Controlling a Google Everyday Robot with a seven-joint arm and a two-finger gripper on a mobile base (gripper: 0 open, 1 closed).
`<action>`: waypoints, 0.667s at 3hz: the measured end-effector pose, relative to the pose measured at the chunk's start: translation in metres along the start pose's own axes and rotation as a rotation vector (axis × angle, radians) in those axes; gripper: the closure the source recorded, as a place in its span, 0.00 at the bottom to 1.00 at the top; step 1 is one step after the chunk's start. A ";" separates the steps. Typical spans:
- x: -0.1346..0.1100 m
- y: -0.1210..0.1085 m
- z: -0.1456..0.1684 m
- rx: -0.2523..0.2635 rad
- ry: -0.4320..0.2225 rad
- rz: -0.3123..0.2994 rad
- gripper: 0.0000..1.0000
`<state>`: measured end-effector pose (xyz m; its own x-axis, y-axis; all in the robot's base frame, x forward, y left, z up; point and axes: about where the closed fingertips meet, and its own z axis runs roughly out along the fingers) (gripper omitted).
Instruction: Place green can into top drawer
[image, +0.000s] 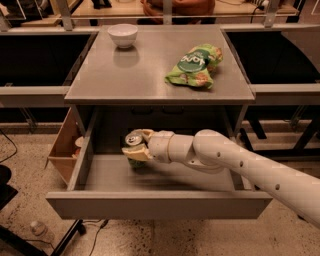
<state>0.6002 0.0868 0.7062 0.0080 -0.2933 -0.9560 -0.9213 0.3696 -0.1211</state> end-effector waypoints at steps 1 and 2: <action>0.000 0.000 0.000 0.000 0.000 0.000 0.27; 0.000 0.000 0.000 0.000 0.000 0.000 0.04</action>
Offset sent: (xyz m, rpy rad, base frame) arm 0.0000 0.0000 0.0000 0.0000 0.0000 0.0000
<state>0.6002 0.0868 0.7062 0.0080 -0.2933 -0.9560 -0.9213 0.3695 -0.1211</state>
